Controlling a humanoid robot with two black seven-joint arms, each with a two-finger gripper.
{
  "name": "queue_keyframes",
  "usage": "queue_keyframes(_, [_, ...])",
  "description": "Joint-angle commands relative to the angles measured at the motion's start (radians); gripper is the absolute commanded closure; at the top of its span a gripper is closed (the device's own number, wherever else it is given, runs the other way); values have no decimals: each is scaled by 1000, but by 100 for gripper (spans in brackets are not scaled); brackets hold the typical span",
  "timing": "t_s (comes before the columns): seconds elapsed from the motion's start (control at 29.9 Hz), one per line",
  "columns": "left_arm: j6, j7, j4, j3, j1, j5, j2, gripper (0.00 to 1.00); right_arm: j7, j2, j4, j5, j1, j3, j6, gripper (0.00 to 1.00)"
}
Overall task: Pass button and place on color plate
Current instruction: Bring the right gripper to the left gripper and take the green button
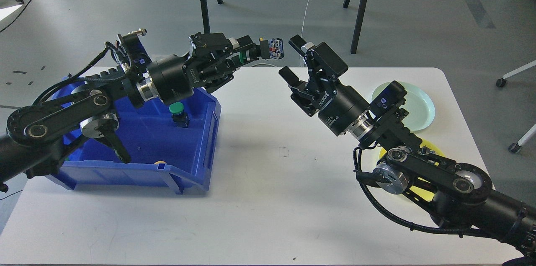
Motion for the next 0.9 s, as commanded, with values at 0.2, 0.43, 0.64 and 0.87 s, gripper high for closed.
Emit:
queue_keyframes(0.2, [0, 0, -5, 1, 12, -49, 0, 81, 0, 76, -52, -2, 6, -2, 0, 8])
queue_keyframes(0.43, [0, 0, -5, 1, 18, -52, 0, 81, 0, 125, -75, -2, 17, 1, -15, 11])
queue_keyframes(0.64, [0, 0, -5, 1, 18, -69, 2, 81, 0, 165, -98, -2, 23, 0, -49, 18])
queue_keyframes(0.87, [0, 0, 0, 1, 20, -75, 2, 81, 0, 182, -127, -2, 44, 1, -66, 24])
